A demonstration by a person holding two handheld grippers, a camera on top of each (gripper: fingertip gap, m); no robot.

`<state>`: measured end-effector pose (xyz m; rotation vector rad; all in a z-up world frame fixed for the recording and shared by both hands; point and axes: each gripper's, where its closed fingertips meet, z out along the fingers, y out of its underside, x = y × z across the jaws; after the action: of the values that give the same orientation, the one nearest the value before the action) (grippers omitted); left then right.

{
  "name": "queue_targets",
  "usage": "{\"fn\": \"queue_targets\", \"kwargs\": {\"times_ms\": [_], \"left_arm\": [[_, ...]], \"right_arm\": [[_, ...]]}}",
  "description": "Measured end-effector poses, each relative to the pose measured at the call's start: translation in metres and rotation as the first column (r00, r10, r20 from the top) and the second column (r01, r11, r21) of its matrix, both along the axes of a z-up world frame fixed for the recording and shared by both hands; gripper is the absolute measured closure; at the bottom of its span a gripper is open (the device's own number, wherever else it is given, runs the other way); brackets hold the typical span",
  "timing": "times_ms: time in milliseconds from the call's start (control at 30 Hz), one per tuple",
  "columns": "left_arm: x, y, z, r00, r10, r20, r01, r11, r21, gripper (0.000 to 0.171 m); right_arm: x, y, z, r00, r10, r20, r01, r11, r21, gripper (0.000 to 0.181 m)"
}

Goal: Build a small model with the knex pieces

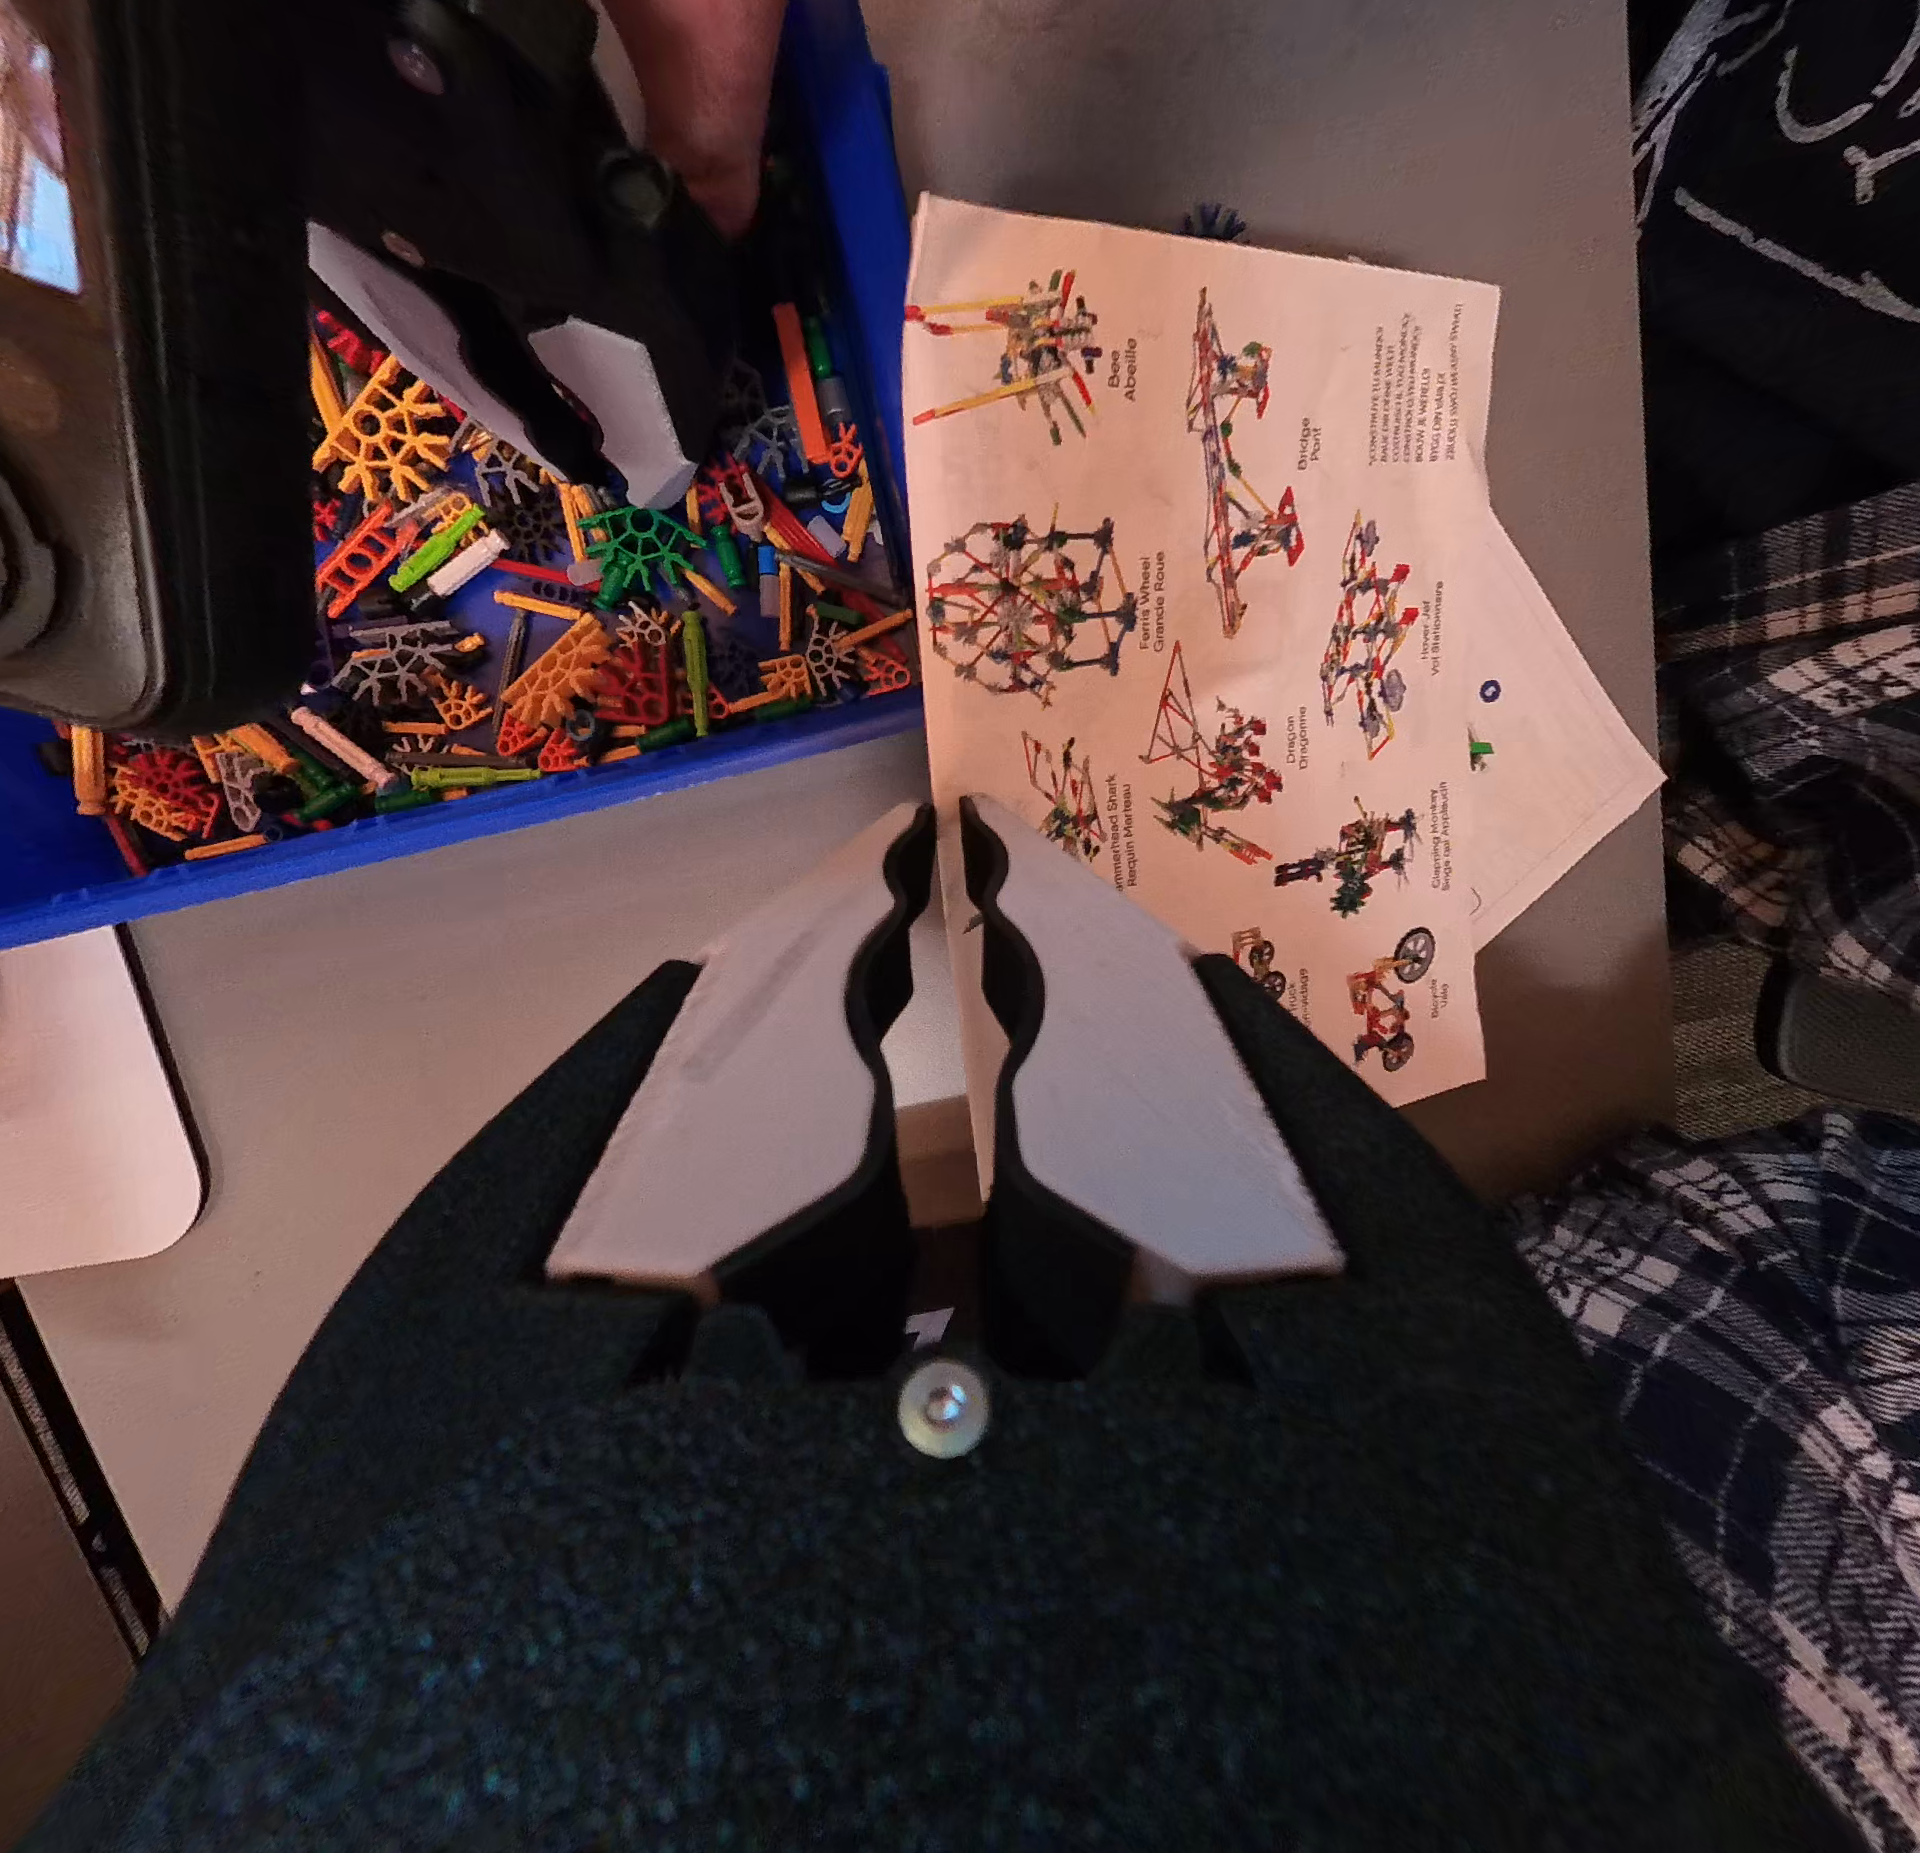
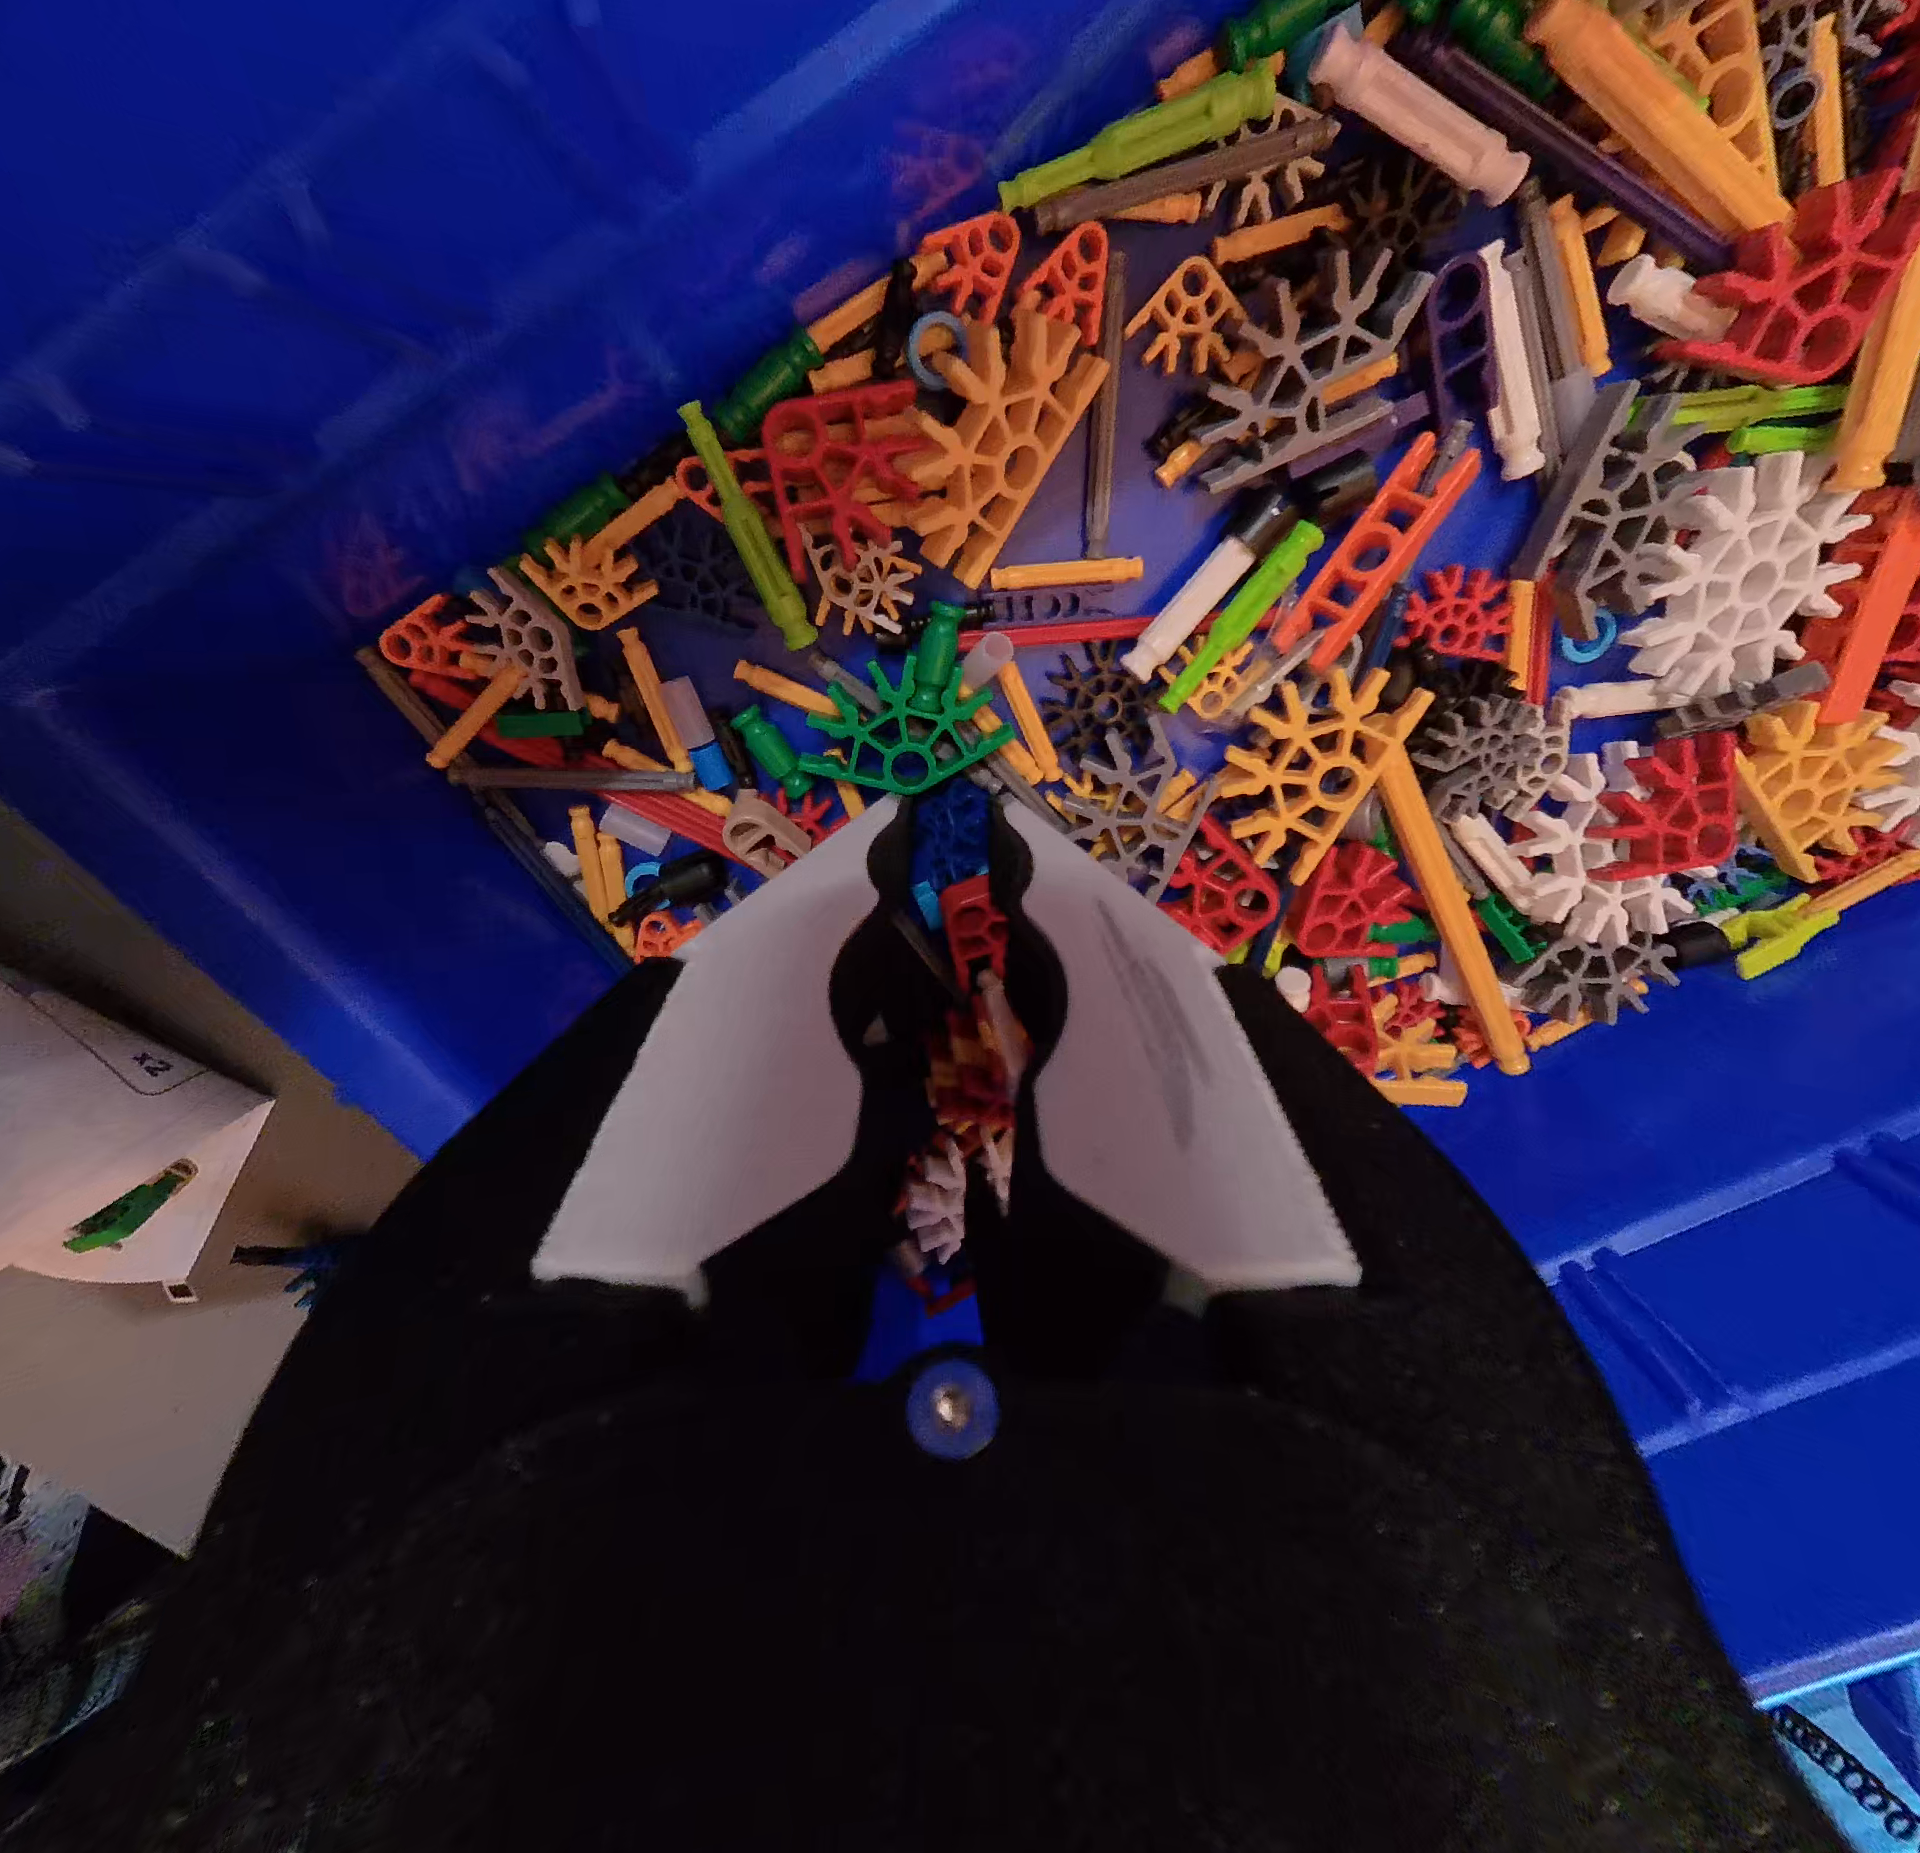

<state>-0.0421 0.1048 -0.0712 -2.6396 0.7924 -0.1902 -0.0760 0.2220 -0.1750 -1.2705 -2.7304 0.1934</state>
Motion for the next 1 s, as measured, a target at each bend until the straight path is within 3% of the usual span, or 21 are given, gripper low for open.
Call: {"fn": "queue_targets", "kwargs": {"times_ms": [1000], "left_arm": [[-0.001,0.000,0.000,1.000,0.003,-0.008,-0.003,1.000,0.001,0.168]], "right_arm": [[0.001,0.007,0.012,0.998,-0.017,-0.066,0.019,1.000,0.025,0.179]]}}
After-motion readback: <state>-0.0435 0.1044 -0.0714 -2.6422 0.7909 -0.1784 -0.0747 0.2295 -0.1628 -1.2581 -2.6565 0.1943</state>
